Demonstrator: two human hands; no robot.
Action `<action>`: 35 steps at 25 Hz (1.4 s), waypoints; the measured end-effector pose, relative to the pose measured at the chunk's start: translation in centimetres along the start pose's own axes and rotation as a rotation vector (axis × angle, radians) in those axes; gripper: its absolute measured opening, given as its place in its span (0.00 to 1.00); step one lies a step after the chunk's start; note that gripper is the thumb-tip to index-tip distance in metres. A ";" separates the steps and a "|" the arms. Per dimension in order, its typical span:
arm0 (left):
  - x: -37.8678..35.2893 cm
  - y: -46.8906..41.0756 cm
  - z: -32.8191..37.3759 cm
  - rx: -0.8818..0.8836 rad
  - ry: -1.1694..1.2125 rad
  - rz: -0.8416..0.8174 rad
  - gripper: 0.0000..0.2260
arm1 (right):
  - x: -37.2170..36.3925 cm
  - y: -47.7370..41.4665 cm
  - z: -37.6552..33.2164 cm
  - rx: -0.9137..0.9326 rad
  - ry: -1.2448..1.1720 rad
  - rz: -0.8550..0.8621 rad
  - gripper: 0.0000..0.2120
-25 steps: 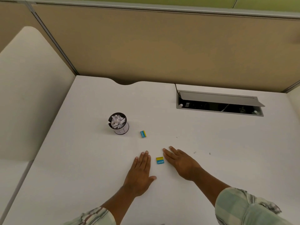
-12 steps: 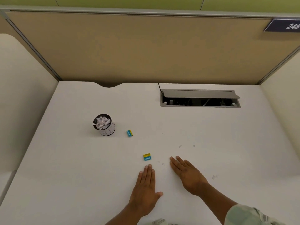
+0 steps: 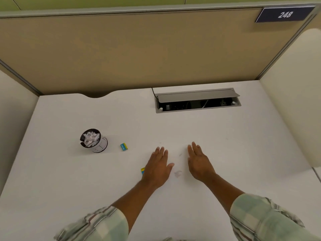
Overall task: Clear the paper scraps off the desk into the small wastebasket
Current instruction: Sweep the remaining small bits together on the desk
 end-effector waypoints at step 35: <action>-5.3 12.8 -5.5 0.011 -0.013 -0.082 0.34 | -4.4 11.0 7.2 -0.241 -0.154 0.124 0.32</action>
Point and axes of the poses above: each hand's wrist, its own y-axis away from the middle knuckle, its own x-axis out of the back of the hand, z = x × y, the point moved 3 cm from there along -y, towards the middle knuckle, and after that the axes turned 1 degree about -z, right-handed, at the moved point
